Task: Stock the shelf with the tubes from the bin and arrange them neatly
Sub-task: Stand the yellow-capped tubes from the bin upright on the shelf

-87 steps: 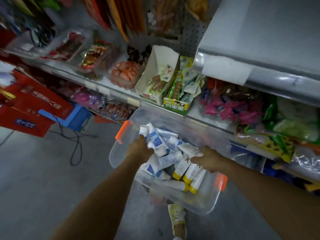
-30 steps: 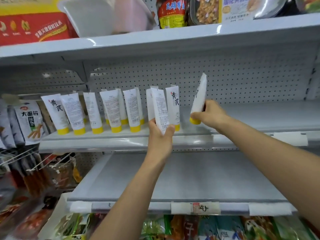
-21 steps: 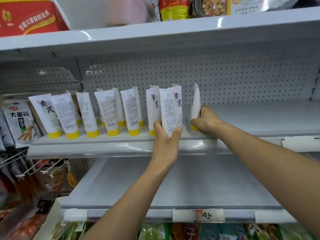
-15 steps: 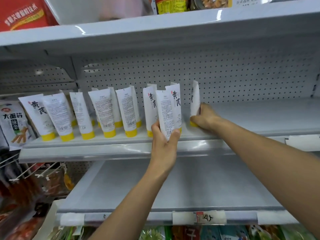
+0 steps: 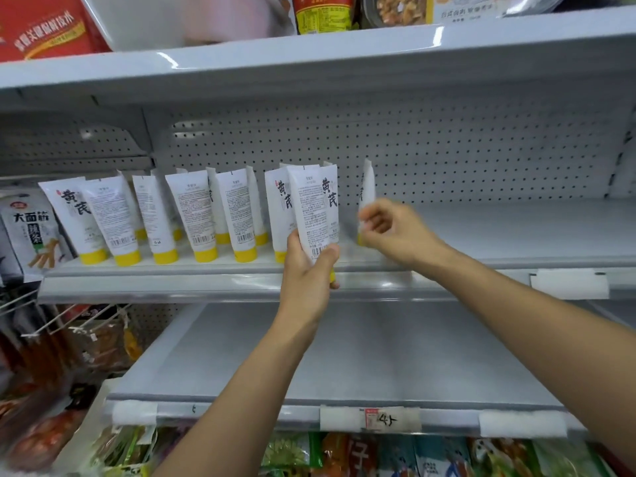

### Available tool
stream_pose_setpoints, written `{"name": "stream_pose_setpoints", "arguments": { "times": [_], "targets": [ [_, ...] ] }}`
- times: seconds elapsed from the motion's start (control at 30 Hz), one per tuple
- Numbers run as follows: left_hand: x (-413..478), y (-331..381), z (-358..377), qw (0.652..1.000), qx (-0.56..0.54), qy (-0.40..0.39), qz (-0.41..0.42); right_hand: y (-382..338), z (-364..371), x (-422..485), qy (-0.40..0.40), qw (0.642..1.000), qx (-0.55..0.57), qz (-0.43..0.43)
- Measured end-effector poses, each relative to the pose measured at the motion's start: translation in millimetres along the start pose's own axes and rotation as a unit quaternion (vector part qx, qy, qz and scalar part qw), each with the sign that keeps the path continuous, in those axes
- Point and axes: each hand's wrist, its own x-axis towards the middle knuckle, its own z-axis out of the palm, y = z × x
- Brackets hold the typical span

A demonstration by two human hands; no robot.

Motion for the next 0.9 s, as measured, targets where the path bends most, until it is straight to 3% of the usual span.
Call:
{"name": "stream_pose_setpoints", "arguments": {
  "times": [0.07,0.13,0.27,0.43,0.67,0.9],
  "targets": [
    [-1.0,5.3,7.7,0.999,-0.042,0.001,-0.009,-15.0,0.5,-16.3,-0.133,0.990,0.052,-0.008],
    [-0.7,9.4,14.1,0.998,-0.065,0.000,-0.015,-22.3,2.3,-26.0,-0.173,0.982,0.070,-0.026],
    [0.1,14.2,21.3,0.997,-0.061,-0.030,-0.026,-21.0,5.6,-30.3,-0.132,0.987,0.064,-0.067],
    [3.1,25.4,20.9,0.995,0.001,-0.097,-0.037,-11.2,7.4,-22.9,-0.084,0.993,0.079,-0.027],
    [2.3,18.0,-1.1,0.996,0.070,-0.041,-0.030,4.0,-4.5,-4.6,-0.023,0.999,0.026,0.010],
    [2.1,12.2,-9.7,0.996,0.052,-0.042,-0.054,17.0,-1.6,1.0,-0.042,0.997,-0.022,0.056]
  ]
}}
